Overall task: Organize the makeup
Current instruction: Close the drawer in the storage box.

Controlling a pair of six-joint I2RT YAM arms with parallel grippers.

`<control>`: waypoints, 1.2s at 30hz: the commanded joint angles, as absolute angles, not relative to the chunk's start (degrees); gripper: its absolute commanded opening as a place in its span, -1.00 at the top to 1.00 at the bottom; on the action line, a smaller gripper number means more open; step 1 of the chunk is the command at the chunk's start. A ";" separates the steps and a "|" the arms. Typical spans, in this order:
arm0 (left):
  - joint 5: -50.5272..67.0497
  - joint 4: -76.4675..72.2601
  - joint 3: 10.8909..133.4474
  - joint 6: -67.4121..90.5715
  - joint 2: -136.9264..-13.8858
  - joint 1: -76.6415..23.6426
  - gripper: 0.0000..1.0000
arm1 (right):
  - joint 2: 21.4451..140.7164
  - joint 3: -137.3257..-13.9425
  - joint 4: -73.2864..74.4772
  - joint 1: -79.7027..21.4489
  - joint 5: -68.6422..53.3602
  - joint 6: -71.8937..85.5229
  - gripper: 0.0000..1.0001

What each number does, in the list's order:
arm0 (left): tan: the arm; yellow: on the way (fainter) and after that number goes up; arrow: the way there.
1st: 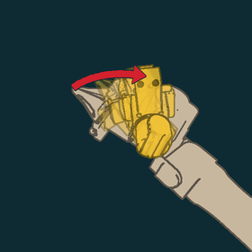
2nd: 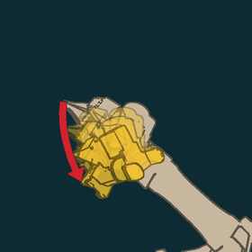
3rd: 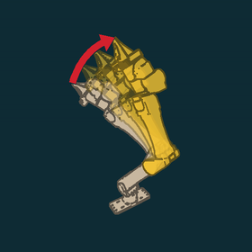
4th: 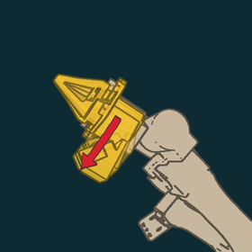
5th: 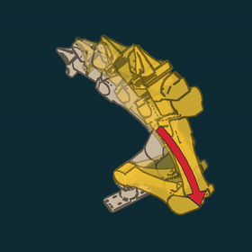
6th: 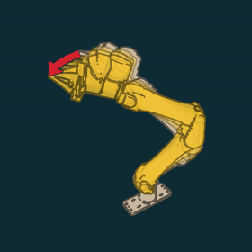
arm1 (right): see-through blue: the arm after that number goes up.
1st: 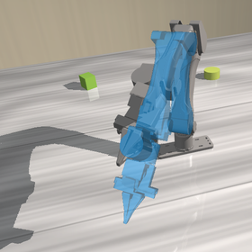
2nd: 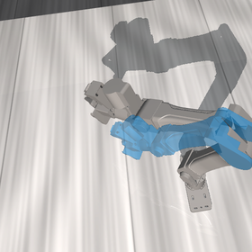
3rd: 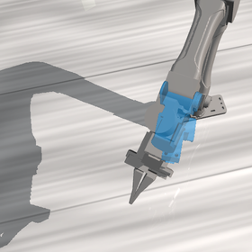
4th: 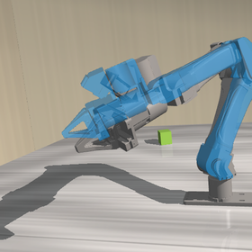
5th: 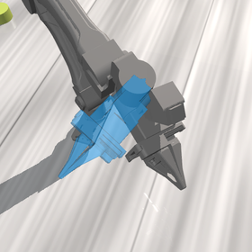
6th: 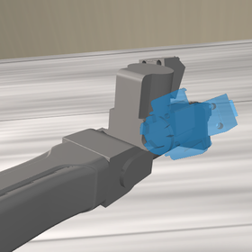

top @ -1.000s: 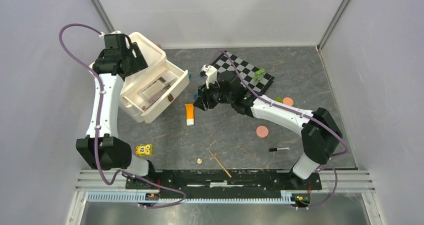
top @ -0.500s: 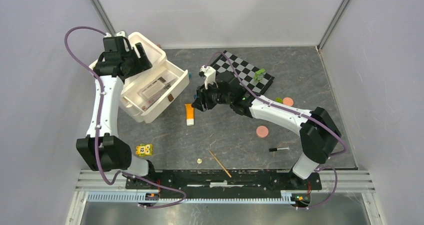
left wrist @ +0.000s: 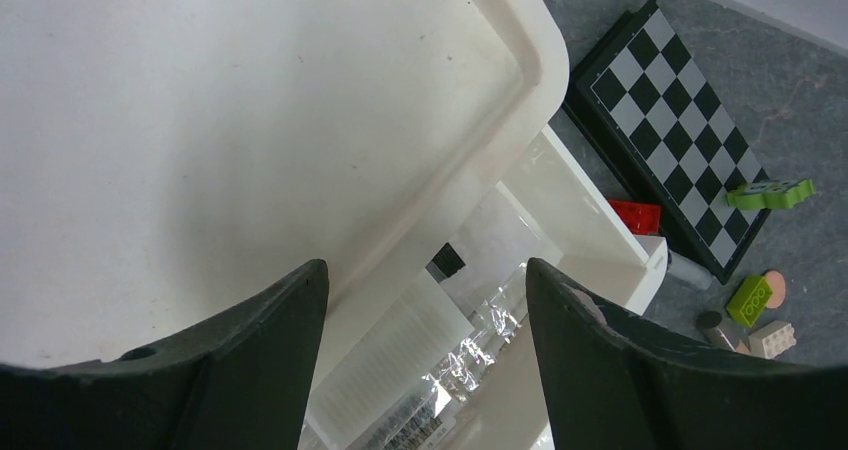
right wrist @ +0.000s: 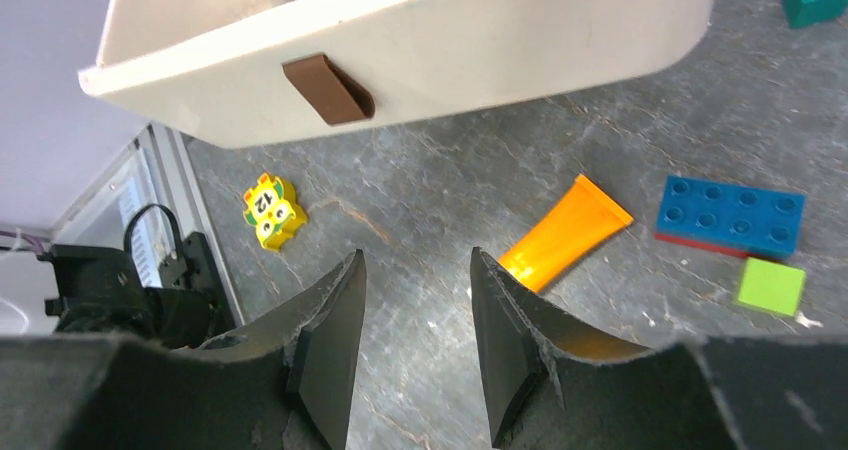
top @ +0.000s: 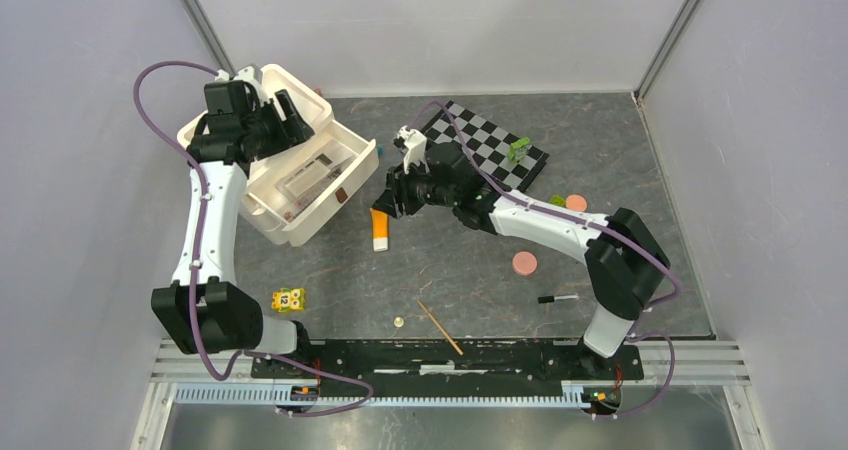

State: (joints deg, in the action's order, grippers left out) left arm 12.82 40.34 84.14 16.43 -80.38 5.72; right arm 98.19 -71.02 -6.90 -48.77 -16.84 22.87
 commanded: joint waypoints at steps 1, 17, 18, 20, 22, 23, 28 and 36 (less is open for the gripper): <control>18.70 45.11 81.64 16.69 -79.75 5.31 -0.56 | 100.81 -75.13 -13.40 -49.46 -18.76 26.55 0.02; 19.15 44.64 80.86 17.31 -79.66 5.26 -0.54 | 107.15 -73.28 -23.00 -50.44 -12.98 40.87 0.17; 19.25 44.65 80.93 17.31 -79.76 5.27 -0.54 | 107.14 -72.31 -23.10 -50.45 -11.17 42.38 0.18; 19.25 44.64 80.99 17.31 -79.81 5.27 -0.54 | 107.22 -70.64 -23.00 -50.45 -8.28 46.03 0.18; 19.25 44.65 80.97 17.31 -79.86 5.27 -0.54 | 107.68 -68.95 -23.56 -50.44 -6.04 50.96 0.18; 19.25 44.65 80.99 17.31 -79.88 5.27 -0.54 | 108.05 -68.09 -24.42 -50.54 -5.41 53.82 0.19; 18.95 44.77 81.19 17.31 -80.13 5.27 -0.53 | 111.24 -68.14 -27.16 -51.69 -3.44 65.63 0.29; 18.51 45.62 81.91 17.20 -80.44 5.27 -0.53 | 113.94 -71.26 -29.38 -54.36 1.81 74.26 0.36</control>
